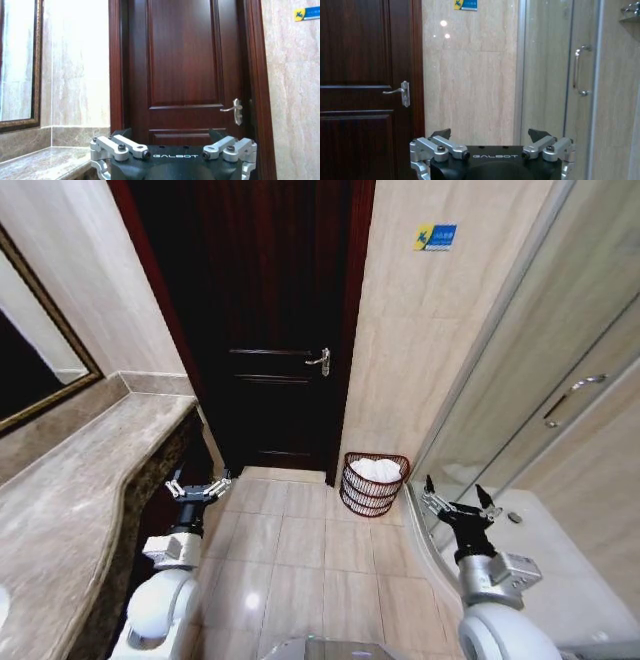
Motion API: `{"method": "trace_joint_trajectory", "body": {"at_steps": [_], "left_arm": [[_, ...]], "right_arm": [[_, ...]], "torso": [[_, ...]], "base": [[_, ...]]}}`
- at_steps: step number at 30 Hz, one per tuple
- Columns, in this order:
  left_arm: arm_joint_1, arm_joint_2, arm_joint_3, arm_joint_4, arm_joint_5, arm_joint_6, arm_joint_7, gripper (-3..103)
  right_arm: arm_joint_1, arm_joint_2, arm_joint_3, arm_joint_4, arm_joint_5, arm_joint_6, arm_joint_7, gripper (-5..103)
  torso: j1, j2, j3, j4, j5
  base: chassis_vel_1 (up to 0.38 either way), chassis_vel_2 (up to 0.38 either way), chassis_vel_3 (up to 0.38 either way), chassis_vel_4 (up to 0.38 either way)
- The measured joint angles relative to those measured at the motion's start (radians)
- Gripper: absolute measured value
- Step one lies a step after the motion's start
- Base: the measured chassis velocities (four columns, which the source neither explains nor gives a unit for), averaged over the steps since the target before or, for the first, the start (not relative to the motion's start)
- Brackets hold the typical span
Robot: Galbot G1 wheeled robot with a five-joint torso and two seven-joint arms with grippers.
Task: Discard the used towel into the hamper.
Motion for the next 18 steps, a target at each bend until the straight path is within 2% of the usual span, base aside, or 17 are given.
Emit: {"method": "trace_joint_trajectory", "body": {"at_steps": [9, 18], "left_arm": [[-0.022, -0.01, 0.008, 0.014, 0.022, 0.01, 0.005, 100], [-0.015, -0.011, 0.006, 0.019, 0.023, -0.018, 0.01, 100]], "right_arm": [[0.011, -0.004, -0.009, 0.0, -0.009, 0.002, 0.002, 100], [0.003, -0.001, -0.017, 0.0, -0.018, 0.006, 0.005, 100]], "torso": [[-0.001, -0.003, -0.001, 0.0002, 0.0], [-0.002, -0.004, -0.002, -0.0002, 0.0]], "base": [[0.108, -0.12, -0.125, 0.103], [0.107, -0.15, -0.149, 0.111]]}}
